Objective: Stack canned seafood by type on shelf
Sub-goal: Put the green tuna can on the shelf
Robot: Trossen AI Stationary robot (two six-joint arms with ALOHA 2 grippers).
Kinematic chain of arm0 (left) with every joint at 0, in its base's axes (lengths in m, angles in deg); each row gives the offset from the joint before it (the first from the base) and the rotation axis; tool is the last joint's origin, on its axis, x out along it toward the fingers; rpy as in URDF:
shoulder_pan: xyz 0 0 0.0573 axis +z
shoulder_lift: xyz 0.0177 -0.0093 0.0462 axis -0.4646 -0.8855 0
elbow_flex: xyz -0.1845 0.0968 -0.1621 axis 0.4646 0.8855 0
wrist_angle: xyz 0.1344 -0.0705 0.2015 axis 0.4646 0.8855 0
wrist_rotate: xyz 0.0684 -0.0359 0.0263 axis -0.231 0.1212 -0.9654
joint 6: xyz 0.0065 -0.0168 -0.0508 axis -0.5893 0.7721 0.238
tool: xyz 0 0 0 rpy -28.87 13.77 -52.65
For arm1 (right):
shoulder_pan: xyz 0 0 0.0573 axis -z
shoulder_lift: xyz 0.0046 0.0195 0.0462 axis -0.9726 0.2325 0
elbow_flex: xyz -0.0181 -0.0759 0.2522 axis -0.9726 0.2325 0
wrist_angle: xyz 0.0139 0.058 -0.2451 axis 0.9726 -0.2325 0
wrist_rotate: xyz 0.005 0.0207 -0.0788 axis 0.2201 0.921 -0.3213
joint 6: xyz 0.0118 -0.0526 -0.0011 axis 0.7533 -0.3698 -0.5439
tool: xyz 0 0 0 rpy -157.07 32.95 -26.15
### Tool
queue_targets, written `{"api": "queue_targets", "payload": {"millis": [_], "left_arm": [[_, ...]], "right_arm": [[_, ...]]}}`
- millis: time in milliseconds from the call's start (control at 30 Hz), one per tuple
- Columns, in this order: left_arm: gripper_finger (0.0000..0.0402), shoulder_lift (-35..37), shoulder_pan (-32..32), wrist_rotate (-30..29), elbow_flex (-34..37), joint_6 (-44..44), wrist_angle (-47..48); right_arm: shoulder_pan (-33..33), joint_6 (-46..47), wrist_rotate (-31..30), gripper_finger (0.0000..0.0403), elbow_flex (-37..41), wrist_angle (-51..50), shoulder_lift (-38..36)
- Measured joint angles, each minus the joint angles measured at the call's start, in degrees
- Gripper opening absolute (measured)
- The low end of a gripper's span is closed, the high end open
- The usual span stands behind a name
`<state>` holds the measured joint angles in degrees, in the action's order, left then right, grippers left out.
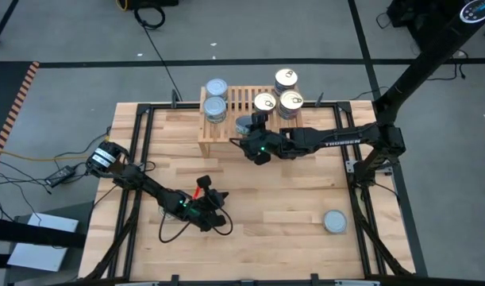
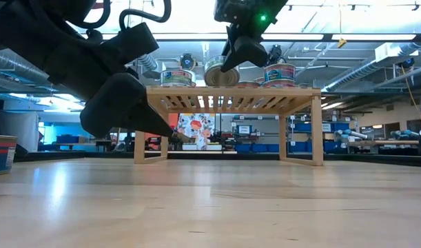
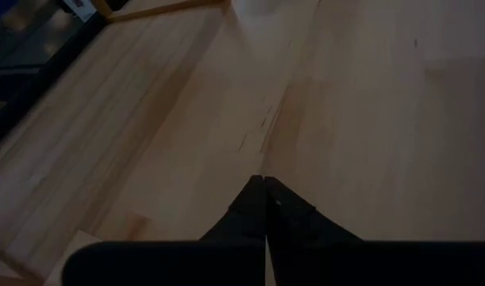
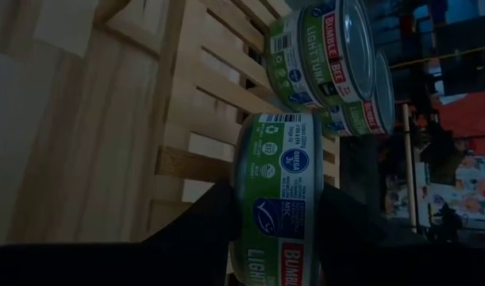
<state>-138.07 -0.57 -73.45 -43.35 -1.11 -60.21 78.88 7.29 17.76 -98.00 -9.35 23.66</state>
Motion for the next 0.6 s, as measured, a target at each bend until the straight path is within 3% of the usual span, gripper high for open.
{"api": "queue_targets", "payload": {"millis": [600], "left_arm": [[0.0002, 0.00, 0.00, 0.68, 0.00, -0.12, -0.73]], "right_arm": [[0.22, -0.46, -0.09, 0.0149, 0.00, -1.18, 0.00]]}}
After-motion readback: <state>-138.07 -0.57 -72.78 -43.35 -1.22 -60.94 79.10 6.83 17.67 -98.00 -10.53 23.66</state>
